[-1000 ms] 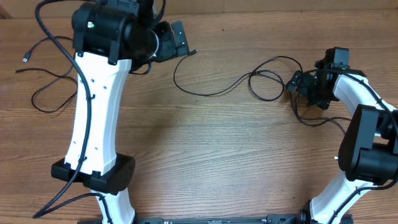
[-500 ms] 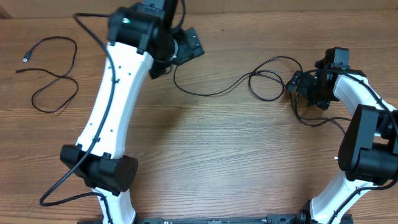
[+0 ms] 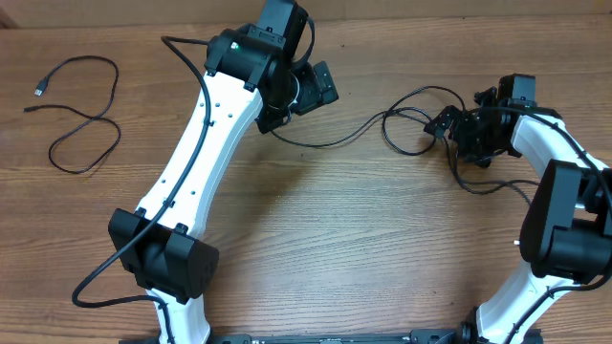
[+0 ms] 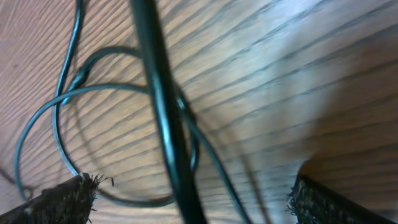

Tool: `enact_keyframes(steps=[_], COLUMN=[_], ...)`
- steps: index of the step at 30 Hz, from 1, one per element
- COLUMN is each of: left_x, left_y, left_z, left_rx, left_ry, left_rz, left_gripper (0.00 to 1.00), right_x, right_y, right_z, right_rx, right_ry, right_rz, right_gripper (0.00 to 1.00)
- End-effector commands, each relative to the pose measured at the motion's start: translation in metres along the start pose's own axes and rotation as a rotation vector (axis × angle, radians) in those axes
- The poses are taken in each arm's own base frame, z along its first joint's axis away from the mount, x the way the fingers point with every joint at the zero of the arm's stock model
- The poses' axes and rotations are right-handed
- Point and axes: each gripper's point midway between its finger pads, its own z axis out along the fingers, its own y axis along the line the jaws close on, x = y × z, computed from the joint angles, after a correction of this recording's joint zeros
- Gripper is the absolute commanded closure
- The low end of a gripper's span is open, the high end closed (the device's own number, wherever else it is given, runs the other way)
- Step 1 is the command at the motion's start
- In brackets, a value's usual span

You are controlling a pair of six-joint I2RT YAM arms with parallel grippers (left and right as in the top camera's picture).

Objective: Untangle cables

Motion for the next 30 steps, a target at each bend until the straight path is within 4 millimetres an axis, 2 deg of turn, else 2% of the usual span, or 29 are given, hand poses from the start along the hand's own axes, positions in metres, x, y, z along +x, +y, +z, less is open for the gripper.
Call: enact_keyframes(steps=[1, 2, 3, 4, 6, 10, 13, 18, 23, 27, 30], left_x=[0.004, 0.004, 0.004, 0.004, 0.007, 0.01, 0.012, 0.013, 0.009, 0.005, 0.004], left_y=[0.005, 0.008, 0.011, 0.014, 0.019, 0.033, 0.043, 0.049, 0.046, 0.042, 0.035], left_z=[0.001, 0.001, 0.001, 0.001, 0.0, -0.002, -0.004, -0.005, -0.004, -0.003, -0.002], left_rx=[-0.021, -0.036, -0.051, -0.066, -0.09, -0.158, -0.205, -0.233, -0.218, -0.201, -0.185], left_ry=[0.013, 0.009, 0.005, 0.003, 0.012, 0.015, 0.015, 0.015, 0.001, -0.016, -0.027], left_rz=[-0.009, -0.01, -0.011, -0.012, -0.016, -0.021, -0.024, -0.026, -0.024, -0.022, -0.011], left_gripper=[0.0, 0.0, 0.0, 0.01, 0.0, 0.0, 0.0, 0.01, 0.0, 0.01, 0.0], right_x=[0.015, 0.016, 0.017, 0.017, 0.018, 0.019, 0.018, 0.003, -0.01, -0.003, 0.004], right_y=[0.004, 0.004, 0.004, 0.004, 0.007, 0.01, 0.018, 0.045, 0.089, 0.131, 0.15], right_z=[0.011, 0.01, 0.01, 0.01, 0.01, 0.008, 0.001, -0.037, -0.101, -0.156, -0.183], right_rx=[-0.04, -0.038, -0.037, -0.041, -0.054, -0.084, -0.128, -0.234, -0.319, -0.432, -0.458], right_ry=[0.055, 0.06, 0.063, 0.064, 0.069, 0.083, 0.101, 0.098, 0.044, 0.001, -0.046], right_rz=[0.012, 0.014, 0.017, 0.017, 0.017, 0.026, 0.041, 0.022, -0.099, -0.224, -0.284], right_gripper=[0.0, 0.0, 0.09, 0.23, 0.59, 0.96, 0.96, 0.96, 0.96, 0.96, 0.96])
